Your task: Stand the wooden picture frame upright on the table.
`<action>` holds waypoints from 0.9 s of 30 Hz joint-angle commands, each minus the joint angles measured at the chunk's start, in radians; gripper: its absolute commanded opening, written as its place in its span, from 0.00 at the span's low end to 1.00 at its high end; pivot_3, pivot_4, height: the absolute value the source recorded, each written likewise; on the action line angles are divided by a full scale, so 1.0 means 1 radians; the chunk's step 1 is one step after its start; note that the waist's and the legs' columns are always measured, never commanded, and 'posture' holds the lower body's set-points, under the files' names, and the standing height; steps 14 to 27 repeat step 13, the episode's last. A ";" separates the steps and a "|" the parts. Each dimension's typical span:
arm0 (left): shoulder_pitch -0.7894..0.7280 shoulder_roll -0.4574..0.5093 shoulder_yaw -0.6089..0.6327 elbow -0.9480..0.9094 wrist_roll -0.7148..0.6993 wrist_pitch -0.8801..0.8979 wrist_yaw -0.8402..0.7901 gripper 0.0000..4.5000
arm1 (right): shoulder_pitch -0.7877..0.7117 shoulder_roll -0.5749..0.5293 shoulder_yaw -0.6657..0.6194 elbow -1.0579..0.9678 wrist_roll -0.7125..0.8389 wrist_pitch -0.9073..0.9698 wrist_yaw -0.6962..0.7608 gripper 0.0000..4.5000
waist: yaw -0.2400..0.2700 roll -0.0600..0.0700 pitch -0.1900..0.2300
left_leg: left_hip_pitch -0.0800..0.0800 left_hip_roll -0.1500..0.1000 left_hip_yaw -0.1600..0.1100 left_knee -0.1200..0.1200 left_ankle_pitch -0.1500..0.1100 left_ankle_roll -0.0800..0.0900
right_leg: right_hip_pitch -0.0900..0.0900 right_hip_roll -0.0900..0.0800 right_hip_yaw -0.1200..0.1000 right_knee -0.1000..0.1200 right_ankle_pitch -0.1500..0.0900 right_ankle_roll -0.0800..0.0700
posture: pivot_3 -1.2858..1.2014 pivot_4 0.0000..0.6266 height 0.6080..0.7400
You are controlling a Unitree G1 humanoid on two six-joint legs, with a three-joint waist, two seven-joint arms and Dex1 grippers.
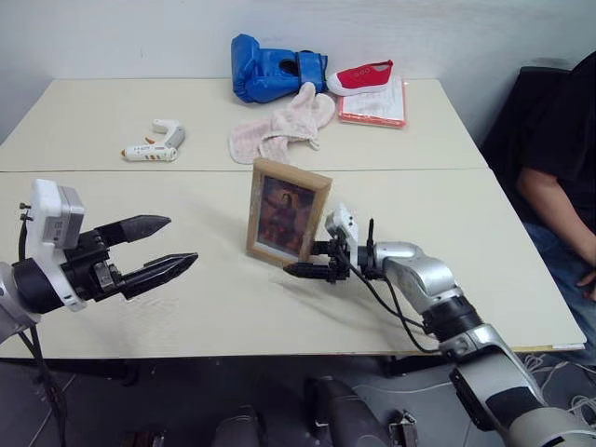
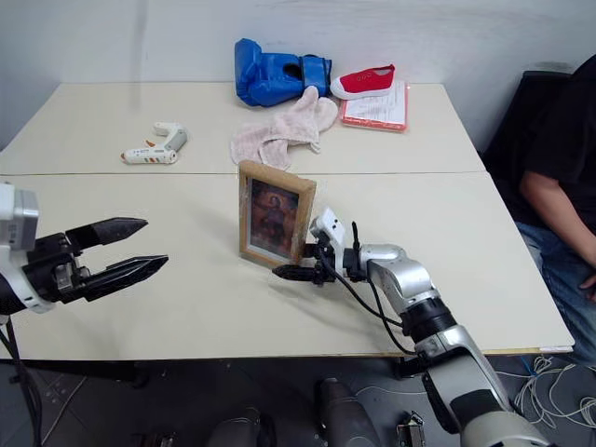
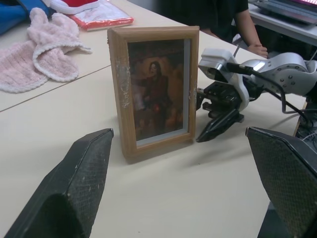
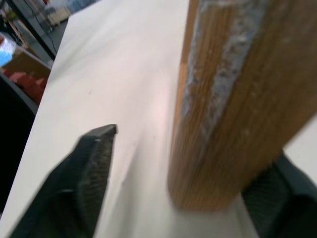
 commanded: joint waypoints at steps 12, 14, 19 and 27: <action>-0.086 0.080 -0.071 0.114 0.043 -0.133 -0.071 1.00 | 0.036 -0.597 -0.375 -0.371 0.283 0.379 0.362 0.98 | 0.021 0.000 0.001 | 0.001 -0.001 0.000 -0.001 -0.003 0.006 | 0.001 0.001 0.000 -0.002 0.000 0.000 | 0.52 0.24 1.00; -0.104 0.084 -0.082 0.123 0.047 -0.143 -0.071 1.00 | 0.057 -0.591 -0.383 -0.382 0.276 0.368 0.345 0.98 | 0.021 0.000 0.001 | 0.002 0.000 0.001 -0.002 -0.003 0.006 | 0.001 0.002 0.001 -0.002 0.000 0.000 | 0.52 0.24 1.00; -0.104 0.084 -0.082 0.123 0.047 -0.143 -0.071 1.00 | 0.057 -0.591 -0.383 -0.382 0.276 0.368 0.345 0.98 | 0.021 0.000 0.001 | 0.002 0.000 0.001 -0.002 -0.003 0.006 | 0.001 0.002 0.001 -0.002 0.000 0.000 | 0.52 0.24 1.00; -0.104 0.084 -0.082 0.123 0.047 -0.143 -0.071 1.00 | 0.057 -0.591 -0.383 -0.382 0.276 0.368 0.345 0.98 | 0.021 0.000 0.001 | 0.002 0.000 0.001 -0.002 -0.003 0.006 | 0.001 0.002 0.001 -0.002 0.000 0.000 | 0.52 0.24 1.00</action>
